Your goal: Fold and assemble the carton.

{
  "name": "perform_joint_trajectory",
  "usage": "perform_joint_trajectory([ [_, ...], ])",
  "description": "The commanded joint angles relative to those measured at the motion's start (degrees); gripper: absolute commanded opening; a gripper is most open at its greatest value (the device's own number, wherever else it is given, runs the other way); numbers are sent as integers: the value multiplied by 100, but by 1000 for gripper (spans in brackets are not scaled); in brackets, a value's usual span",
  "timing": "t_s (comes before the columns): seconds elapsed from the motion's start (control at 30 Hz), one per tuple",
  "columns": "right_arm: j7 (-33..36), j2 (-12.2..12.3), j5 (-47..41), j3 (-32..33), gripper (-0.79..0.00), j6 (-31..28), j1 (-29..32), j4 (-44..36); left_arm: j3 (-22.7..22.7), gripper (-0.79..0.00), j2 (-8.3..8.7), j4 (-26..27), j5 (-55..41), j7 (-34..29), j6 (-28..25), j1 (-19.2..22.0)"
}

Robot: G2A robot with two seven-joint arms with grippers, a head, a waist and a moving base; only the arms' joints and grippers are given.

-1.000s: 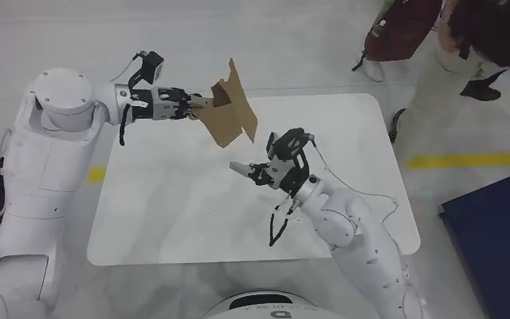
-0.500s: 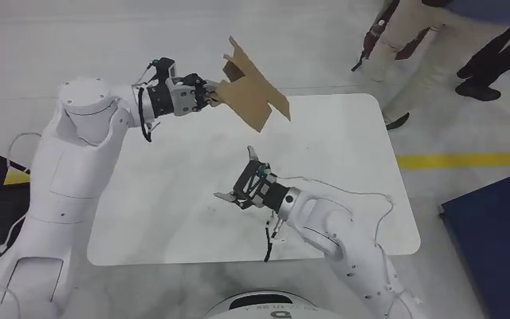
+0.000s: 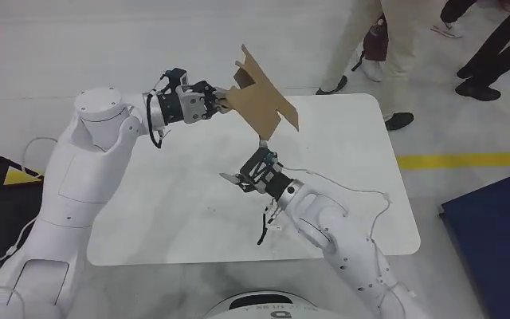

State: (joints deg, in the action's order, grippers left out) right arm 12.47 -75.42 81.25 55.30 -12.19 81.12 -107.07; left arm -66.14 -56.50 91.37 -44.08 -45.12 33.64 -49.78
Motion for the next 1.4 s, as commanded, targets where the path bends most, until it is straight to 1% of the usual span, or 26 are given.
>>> perform_joint_trajectory([
  [0.0,-8,-13,24,-24,-9,108,-37,61,-22,-785,7,25,-22,-25,26,-56],
  [0.13,-224,-35,85,-4,0,381,-78,84,-62,-785,23,80,-59,-50,96,-180],
  [0.27,-428,-39,179,40,0,523,-66,50,-88,-785,31,105,-96,-52,114,-268],
  [0.57,-477,11,418,271,0,562,144,-105,-166,-785,62,112,-56,19,291,-414],
  [0.73,-193,84,1292,254,0,228,241,-343,-148,-785,73,118,-77,-39,439,-476],
  [0.9,117,128,2229,202,0,264,329,-573,-230,-785,77,8,-316,-37,581,-531],
  [1.1,487,165,3138,117,0,199,410,-786,-398,-785,108,-98,-834,-166,1098,-755],
  [1.23,615,170,3290,90,0,50,418,-852,-398,-785,133,-200,-1029,-330,1457,-892],
  [1.37,687,176,3357,114,0,-118,374,-844,-412,-785,143,-336,-1264,-463,1595,-989],
])
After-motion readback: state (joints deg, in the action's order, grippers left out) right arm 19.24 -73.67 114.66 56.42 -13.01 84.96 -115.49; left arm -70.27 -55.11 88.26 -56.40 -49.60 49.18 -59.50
